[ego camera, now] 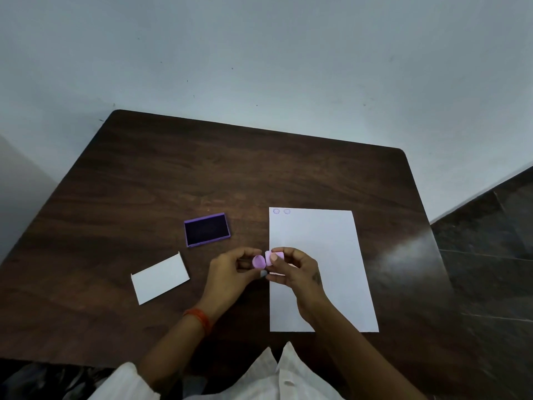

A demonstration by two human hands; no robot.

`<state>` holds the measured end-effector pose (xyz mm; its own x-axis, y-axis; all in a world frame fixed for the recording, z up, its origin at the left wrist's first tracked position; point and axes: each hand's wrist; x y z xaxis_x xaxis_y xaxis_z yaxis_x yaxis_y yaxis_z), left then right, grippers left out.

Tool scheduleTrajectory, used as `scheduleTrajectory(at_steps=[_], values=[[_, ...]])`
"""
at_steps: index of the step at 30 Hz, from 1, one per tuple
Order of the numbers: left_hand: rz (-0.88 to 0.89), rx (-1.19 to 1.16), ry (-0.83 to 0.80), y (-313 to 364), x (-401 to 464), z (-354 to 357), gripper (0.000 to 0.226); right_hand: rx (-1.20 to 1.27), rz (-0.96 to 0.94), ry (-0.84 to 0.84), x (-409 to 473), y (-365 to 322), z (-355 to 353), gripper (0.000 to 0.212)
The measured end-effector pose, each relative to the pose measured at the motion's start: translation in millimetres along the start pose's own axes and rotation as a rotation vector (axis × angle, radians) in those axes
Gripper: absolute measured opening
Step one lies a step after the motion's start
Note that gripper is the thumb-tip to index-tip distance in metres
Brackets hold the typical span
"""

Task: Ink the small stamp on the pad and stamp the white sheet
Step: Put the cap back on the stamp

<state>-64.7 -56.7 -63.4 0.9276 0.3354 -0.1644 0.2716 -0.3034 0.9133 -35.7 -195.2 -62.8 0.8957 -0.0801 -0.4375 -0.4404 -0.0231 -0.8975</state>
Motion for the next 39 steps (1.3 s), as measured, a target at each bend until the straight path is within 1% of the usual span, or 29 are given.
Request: scheduleTrajectory(at_steps=[5, 10, 16, 20, 22, 25, 28, 33, 39], values=[[-0.019, -0.069, -0.013, 3, -4, -3, 0.029, -0.071, -0.089, 0.001, -3, 4, 1, 0.017], [0.0, -0.078, -0.01, 3, -6, -4, 0.029, -0.121, -0.145, -0.023, -4, 4, -1, 0.022], [0.039, -0.067, 0.017, 5, -10, -5, 0.026, -0.192, -0.16, -0.034, 1, 5, -5, 0.023], [0.07, -0.059, 0.023, 8, -12, -6, 0.025, -0.195, -0.154, -0.069, -2, -2, -6, 0.017], [0.064, -0.069, 0.028, 7, -12, -6, 0.025, -0.212, -0.156, -0.081, -2, -4, -6, 0.019], [0.01, -0.102, 0.037, 4, -12, -8, 0.027, -0.196, -0.15, -0.087, 0, -3, -8, 0.027], [0.002, -0.091, 0.038, 2, -11, -9, 0.029, -0.236, -0.196, -0.118, 3, -2, -10, 0.025], [-0.005, -0.095, 0.036, 3, -10, -11, 0.028, -0.242, -0.153, -0.093, 7, -2, -5, 0.032], [-0.01, -0.079, 0.05, 0, -7, -13, 0.028, -0.221, -0.157, -0.12, 9, -2, 1, 0.019]])
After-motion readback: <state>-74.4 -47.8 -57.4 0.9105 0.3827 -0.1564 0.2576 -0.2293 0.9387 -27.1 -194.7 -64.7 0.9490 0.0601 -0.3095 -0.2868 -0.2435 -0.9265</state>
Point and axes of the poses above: each hand's wrist, its own x-axis towards the middle knuckle, its own z-axis out of the palm, y = z × x, and after that the axes turned 11 degrees about y, right-handed
